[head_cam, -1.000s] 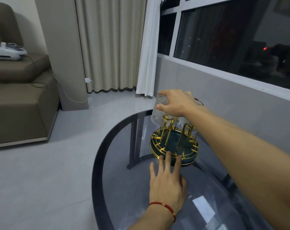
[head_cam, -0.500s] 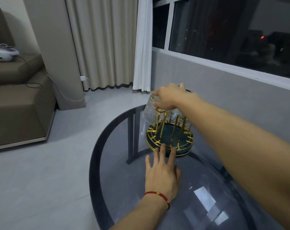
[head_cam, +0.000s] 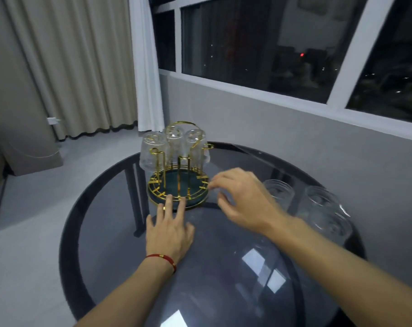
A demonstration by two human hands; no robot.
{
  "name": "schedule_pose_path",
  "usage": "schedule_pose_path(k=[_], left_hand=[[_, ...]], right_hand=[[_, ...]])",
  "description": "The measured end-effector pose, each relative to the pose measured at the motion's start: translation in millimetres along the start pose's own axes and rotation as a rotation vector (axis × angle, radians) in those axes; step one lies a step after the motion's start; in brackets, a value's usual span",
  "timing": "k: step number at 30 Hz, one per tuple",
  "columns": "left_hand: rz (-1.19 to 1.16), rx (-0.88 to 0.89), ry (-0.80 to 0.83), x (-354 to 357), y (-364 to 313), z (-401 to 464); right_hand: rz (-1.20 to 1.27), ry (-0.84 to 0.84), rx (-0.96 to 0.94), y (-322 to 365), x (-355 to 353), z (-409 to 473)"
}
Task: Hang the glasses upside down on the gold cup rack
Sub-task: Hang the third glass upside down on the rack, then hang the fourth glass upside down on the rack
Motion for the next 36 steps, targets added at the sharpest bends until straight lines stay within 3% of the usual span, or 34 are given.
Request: schedule_pose_path(k=[4, 8, 11, 13, 15, 17, 19, 22, 29, 32, 36], left_hand=[[-0.026, -0.032, -0.02, -9.7, -14.6, -5.1], [-0.216, 0.045, -0.008, -22.1, -47.1, -10.5], [-0.433, 0.121, 0.053, -29.9, -75.4, -22.1], [-0.516, 0.152, 0.054, -32.9, -90.5, -31.2], [-0.592, 0.146, 0.063, -33.2, -102.1, -41.2], [-0.655, 0.13, 0.087, -32.3, -112.2, -52.0], [-0.68, 0.123, 0.12, -30.6, -119.7, -62.0], [-0.683, 0.129, 0.145, -28.9, -124.9, -72.8], [-0.764, 0.21, 0.148, -39.3, -126.5, -77.6], [-0.84, 0.235, 0.199, -40.8, -129.0, -77.4], [-1.062, 0.183, 0.261, -43.6, -130.4, -73.7]], right_hand=[[0.118, -0.107, 0.091, -14.5, -3.6, -80.0], [0.23, -0.281, 0.237, -41.1, -18.1, -110.0], [0.126, -0.509, 0.344, -59.9, -46.3, -125.0], [0.054, -0.603, 0.517, -75.1, -57.9, -140.2], [0.118, -0.551, 0.792, -92.3, -56.1, -156.3], [0.294, -0.363, 1.031, -111.1, -46.4, -172.6], [0.512, -0.189, 1.119, -123.4, -35.8, -184.2], [0.584, -0.073, 1.038, -135.2, -27.9, -191.1], [0.393, 0.05, 0.946, -127.0, -29.7, -185.8], [0.254, 0.055, 0.792, -106.8, -36.2, -177.1], [0.405, 0.038, 0.627, -82.6, -39.7, -158.7]])
Point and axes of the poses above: each hand's wrist, its own z-axis towards the middle knuckle, its own x-axis out of the palm, y = z × x, the point moved 3 cm from there along z, towards the middle knuckle, and after that the axes turned 2 degrees about x, right-handed, at the moved point
